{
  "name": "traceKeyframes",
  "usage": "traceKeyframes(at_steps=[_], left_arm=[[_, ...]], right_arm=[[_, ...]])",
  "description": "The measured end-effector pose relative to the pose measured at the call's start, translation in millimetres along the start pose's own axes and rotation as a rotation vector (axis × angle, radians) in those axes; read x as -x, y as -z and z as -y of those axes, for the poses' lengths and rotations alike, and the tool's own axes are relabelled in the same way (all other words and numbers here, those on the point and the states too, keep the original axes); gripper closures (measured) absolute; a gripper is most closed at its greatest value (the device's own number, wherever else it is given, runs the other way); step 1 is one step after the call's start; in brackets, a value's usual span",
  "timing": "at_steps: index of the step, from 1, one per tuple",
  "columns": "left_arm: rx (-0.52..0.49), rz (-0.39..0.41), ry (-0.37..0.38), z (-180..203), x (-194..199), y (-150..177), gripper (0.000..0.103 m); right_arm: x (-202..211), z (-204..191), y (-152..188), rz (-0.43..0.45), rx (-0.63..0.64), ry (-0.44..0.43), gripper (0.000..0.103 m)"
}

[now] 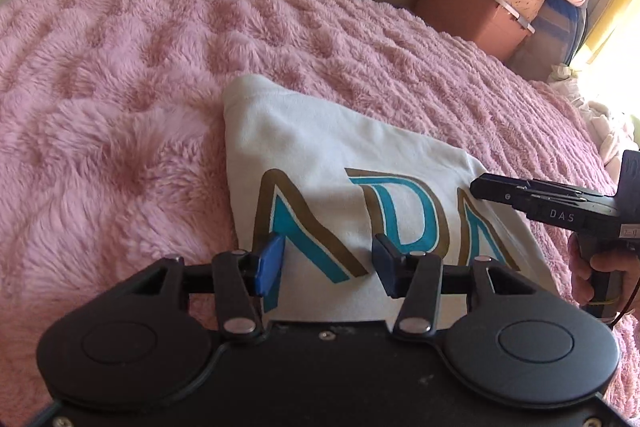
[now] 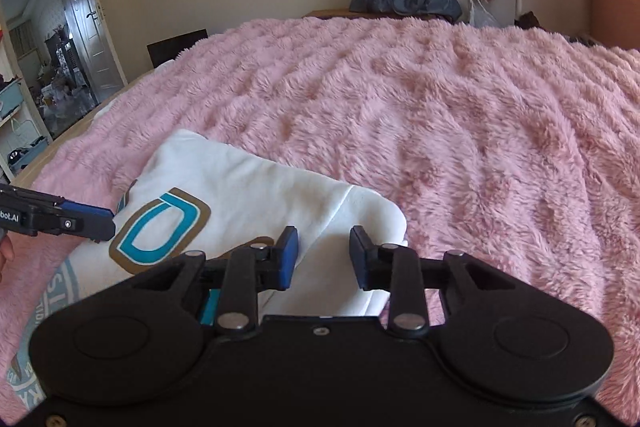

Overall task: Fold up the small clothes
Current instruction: 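Lower the sweatshirt flat onto the bed and open both grippers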

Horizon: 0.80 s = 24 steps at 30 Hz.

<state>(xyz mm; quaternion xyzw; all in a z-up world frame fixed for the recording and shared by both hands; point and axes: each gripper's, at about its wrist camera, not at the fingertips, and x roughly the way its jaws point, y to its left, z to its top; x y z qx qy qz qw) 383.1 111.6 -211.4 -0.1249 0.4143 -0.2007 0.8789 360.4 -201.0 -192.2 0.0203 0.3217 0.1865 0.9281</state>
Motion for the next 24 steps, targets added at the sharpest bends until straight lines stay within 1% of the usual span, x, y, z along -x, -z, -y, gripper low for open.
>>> traceKeyframes(at_steps=[2,5,6,7,9,10,11,12,14,16,19,21,23,24], left_arm=[[0.005,-0.003,-0.001,-3.1,-6.1,3.4,0.051],[0.028,0.01,-0.004,-1.5,1.7,2.3,0.051],[0.033,0.022,-0.014,1.1,8.9,1.2,0.051],[0.029,0.038,-0.044,6.6,18.8,0.0,0.051],[-0.004,0.08,-0.088,19.8,41.8,1.5,0.051],[-0.015,0.098,-0.107,26.6,53.9,3.9,0.051],[-0.013,0.119,-0.118,34.4,68.8,8.9,0.051],[0.0,0.125,-0.111,40.9,80.8,14.5,0.05],[0.037,0.137,-0.095,53.8,102.1,31.0,0.05],[0.044,0.144,-0.071,68.4,118.7,54.8,0.05],[0.026,0.11,-0.044,87.1,124.3,90.4,0.049],[0.008,0.068,-0.032,94.2,114.8,110.6,0.049],[-0.003,0.048,-0.06,94.9,105.0,125.7,0.049],[-0.009,0.025,-0.087,93.5,98.9,130.8,0.049]], right_arm=[[-4.5,4.4,3.2,-0.002,-0.022,-0.006,0.074],[-8.4,6.3,7.7,-0.006,-0.033,-0.007,0.075],[-8.4,5.7,7.0,-0.006,-0.035,-0.007,0.075],[-5.7,4.7,5.6,-0.005,-0.037,-0.003,0.075],[6.3,-0.9,0.5,0.009,-0.027,0.026,0.074],[13.0,-11.5,-4.8,0.03,-0.007,0.053,0.074],[22.8,-17.9,-6.9,0.046,0.009,0.071,0.074],[36.0,-25.6,-8.6,0.066,0.02,0.078,0.074],[60.6,-39.5,-8.1,0.095,0.018,0.041,0.074],[84.8,-58.2,-0.2,0.104,0.023,0.001,0.074],[111.6,-84.8,24.6,0.095,0.079,-0.055,0.074],[120.6,-97.8,44.5,0.064,0.133,-0.065,0.074],[123.7,-102.8,62.8,0.038,0.166,-0.063,0.074],[122.1,-102.2,71.8,0.018,0.164,-0.05,0.074]])
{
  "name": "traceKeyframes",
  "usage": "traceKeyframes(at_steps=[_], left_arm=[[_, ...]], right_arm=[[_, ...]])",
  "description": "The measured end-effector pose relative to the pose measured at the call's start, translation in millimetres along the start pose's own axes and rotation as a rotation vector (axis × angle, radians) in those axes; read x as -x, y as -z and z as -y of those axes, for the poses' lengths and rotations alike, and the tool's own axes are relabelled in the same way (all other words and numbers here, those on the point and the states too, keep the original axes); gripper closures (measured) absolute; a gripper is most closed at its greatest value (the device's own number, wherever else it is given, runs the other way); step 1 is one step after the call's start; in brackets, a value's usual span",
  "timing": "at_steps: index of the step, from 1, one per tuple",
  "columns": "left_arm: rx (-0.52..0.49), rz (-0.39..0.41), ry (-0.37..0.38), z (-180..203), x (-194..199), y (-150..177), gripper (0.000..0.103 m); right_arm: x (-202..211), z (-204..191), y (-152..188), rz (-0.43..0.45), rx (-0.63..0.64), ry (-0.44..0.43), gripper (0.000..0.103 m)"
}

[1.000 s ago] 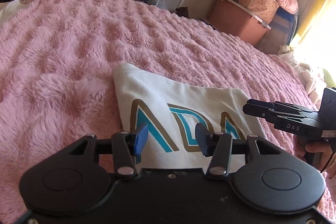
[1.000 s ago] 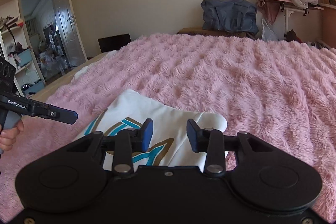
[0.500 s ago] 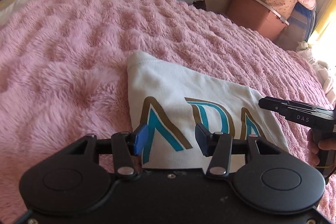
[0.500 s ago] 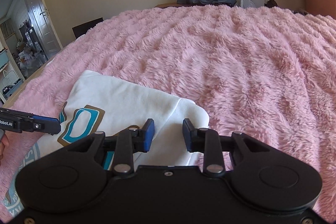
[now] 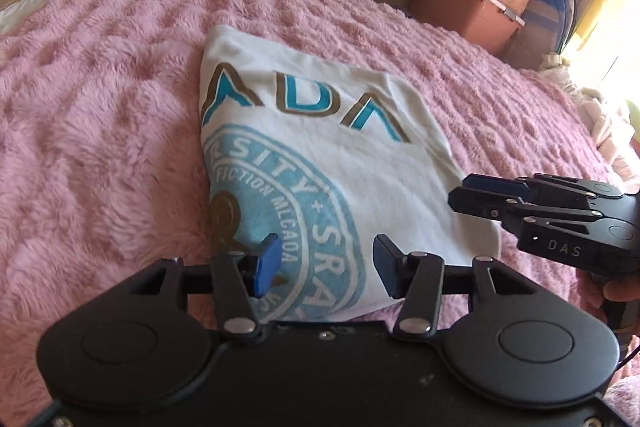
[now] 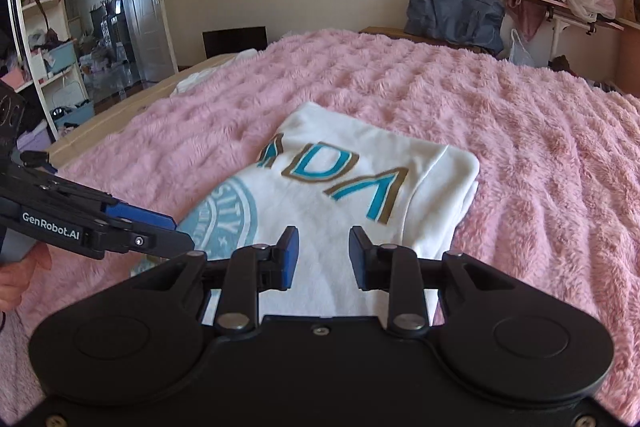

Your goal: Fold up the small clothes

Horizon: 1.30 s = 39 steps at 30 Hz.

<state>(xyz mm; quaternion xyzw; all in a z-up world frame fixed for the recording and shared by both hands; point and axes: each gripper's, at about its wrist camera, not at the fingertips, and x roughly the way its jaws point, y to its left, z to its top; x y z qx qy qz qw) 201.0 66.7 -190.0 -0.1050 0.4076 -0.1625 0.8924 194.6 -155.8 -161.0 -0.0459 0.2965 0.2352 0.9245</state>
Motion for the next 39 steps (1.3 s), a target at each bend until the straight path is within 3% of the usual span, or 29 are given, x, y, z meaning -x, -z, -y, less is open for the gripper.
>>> traceKeyframes(at_steps=[7,12,14,16,20,23,29,39], left_arm=[[-0.01,-0.054,-0.041,-4.3,-20.4,13.6,0.049],[0.027,-0.017,-0.068,2.7,0.8,-0.4,0.049],[0.038,-0.001,-0.096,6.3,14.4,-1.7,0.048],[0.052,-0.014,-0.158,9.8,26.5,-0.8,0.047],[0.045,-0.002,-0.247,20.9,58.0,3.0,0.047],[0.022,0.013,-0.288,31.8,80.2,4.7,0.045],[0.012,0.019,-0.377,49.5,107.0,6.5,0.043],[-0.01,0.015,-0.435,74.6,127.9,14.2,0.041]], right_arm=[[-15.0,22.2,43.1,-0.138,-0.123,0.099,0.077],[-6.5,16.3,39.1,-0.146,-0.16,0.129,0.076],[2.1,10.5,32.8,-0.138,-0.175,0.142,0.069],[10.3,3.3,27.0,-0.138,-0.194,0.186,0.046],[28.6,-16.1,16.5,-0.131,-0.207,0.267,0.044],[44.1,-34.0,6.7,-0.127,-0.192,0.322,0.028],[65.6,-60.2,-4.3,-0.121,-0.181,0.329,0.027],[86.1,-85.9,0.6,-0.133,-0.194,0.344,0.022]])
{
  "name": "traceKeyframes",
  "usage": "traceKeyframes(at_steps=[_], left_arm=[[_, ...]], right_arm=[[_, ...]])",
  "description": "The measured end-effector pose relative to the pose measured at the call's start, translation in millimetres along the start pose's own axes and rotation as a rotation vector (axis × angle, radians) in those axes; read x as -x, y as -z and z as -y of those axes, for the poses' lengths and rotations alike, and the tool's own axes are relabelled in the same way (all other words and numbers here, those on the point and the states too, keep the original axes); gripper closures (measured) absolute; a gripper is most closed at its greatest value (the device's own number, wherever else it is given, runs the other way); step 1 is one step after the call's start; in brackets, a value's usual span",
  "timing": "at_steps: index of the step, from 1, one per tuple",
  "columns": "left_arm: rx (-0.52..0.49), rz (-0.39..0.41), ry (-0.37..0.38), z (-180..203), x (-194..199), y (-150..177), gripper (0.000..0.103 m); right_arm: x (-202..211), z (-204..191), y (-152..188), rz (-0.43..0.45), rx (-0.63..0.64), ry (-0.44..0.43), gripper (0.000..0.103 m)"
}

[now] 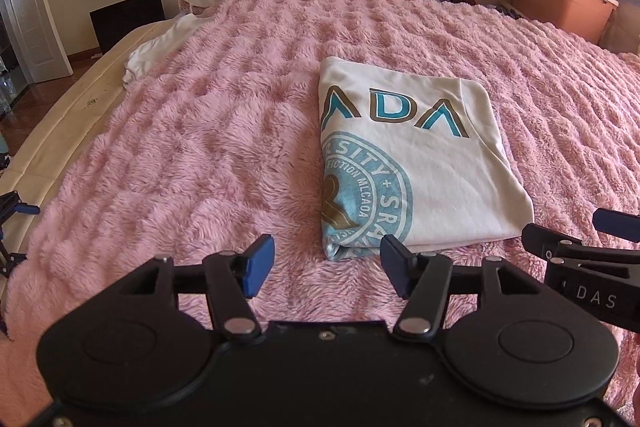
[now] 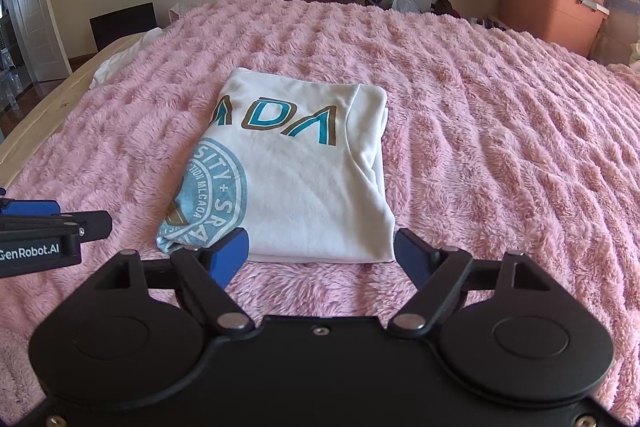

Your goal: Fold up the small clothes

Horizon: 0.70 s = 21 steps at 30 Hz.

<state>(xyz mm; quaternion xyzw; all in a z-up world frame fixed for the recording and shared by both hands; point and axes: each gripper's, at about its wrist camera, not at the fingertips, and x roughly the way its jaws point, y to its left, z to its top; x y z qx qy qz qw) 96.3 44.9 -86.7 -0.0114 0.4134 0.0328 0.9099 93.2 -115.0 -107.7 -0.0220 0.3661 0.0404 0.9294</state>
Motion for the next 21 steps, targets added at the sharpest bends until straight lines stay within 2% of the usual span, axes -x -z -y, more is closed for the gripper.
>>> traceKeyframes(at_steps=[4,21], left_arm=[[0.003,-0.003,0.017,3.6,4.0,3.0,0.04],[-0.004,-0.025,0.008,4.0,-6.8,3.9,0.039]], right_arm=[[3.9,-1.4,2.8,-0.005,-0.01,-0.006,0.022],[1.9,-6.2,6.0,-0.03,-0.008,-0.014,0.021]])
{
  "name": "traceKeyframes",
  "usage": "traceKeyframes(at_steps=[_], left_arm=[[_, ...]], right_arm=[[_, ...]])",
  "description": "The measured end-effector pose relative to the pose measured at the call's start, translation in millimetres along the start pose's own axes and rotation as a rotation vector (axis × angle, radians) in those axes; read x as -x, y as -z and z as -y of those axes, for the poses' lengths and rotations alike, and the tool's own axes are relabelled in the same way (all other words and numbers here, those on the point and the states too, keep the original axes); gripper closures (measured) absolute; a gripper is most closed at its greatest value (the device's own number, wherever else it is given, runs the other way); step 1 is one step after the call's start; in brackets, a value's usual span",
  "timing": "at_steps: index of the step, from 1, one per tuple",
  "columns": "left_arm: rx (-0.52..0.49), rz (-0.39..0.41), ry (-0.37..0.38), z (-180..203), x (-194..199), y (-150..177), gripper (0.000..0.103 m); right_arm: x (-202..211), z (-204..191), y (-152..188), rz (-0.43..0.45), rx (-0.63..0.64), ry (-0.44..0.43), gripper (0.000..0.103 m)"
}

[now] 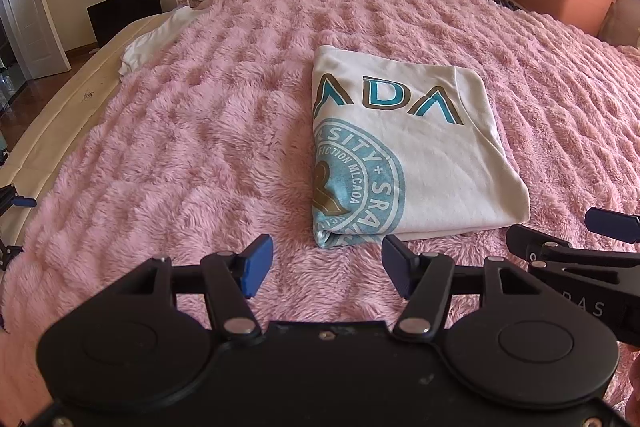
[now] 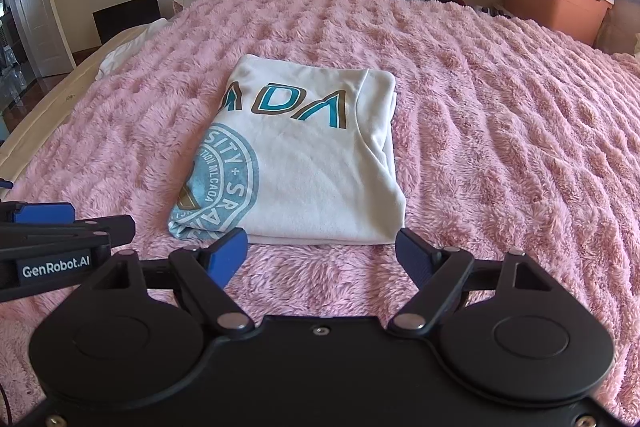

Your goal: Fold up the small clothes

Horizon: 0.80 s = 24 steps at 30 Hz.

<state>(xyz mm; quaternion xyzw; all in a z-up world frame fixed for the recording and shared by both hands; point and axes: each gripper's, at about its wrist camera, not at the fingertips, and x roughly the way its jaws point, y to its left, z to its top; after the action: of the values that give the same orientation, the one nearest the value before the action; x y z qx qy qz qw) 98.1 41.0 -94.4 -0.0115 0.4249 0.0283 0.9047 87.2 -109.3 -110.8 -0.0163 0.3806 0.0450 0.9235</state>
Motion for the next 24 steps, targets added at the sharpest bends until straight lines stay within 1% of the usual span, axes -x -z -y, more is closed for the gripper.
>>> traceKeyframes(at_steps=[17,24], left_arm=[[-0.013,-0.017,-0.021,2.7,-7.0,-0.8,0.039],[-0.019,-0.017,-0.016,4.9,-8.3,-1.5,0.038]], right_arm=[[-2.4,2.6,1.6,-0.006,-0.006,0.002,0.02],[-3.3,3.4,1.7,-0.008,-0.007,0.002,0.019]])
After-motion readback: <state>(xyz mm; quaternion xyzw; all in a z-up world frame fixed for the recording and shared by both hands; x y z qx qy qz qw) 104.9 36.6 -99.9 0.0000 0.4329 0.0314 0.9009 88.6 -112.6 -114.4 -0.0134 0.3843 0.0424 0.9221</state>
